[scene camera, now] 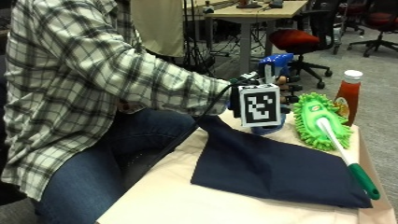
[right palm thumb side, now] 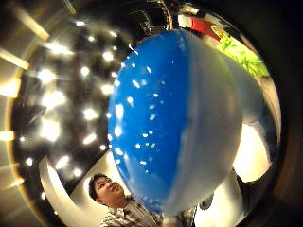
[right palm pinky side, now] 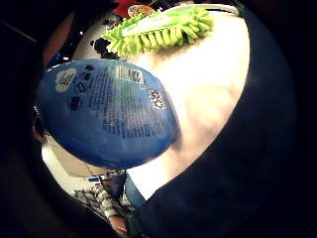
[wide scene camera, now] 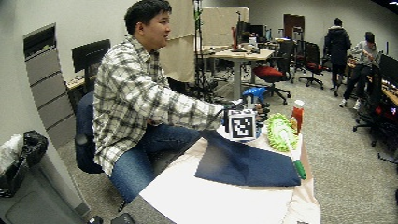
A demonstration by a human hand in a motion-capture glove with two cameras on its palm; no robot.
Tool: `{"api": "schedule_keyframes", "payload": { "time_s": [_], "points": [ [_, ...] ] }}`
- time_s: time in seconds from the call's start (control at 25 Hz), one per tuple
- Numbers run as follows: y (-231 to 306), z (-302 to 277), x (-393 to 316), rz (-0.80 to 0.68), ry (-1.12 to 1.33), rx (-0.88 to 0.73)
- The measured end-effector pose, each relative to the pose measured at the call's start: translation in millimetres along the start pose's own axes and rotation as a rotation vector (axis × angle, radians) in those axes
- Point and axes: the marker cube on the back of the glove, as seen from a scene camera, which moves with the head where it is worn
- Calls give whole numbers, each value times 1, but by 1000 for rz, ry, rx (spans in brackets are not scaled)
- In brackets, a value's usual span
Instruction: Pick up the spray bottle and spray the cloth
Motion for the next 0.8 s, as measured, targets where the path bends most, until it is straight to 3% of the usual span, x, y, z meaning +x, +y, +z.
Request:
{"api": "schedule_keyframes", "payload": {
  "time_s": [0.8],
  "points": [
    [30,-49,-1,-28,162,39]
  ]
}}
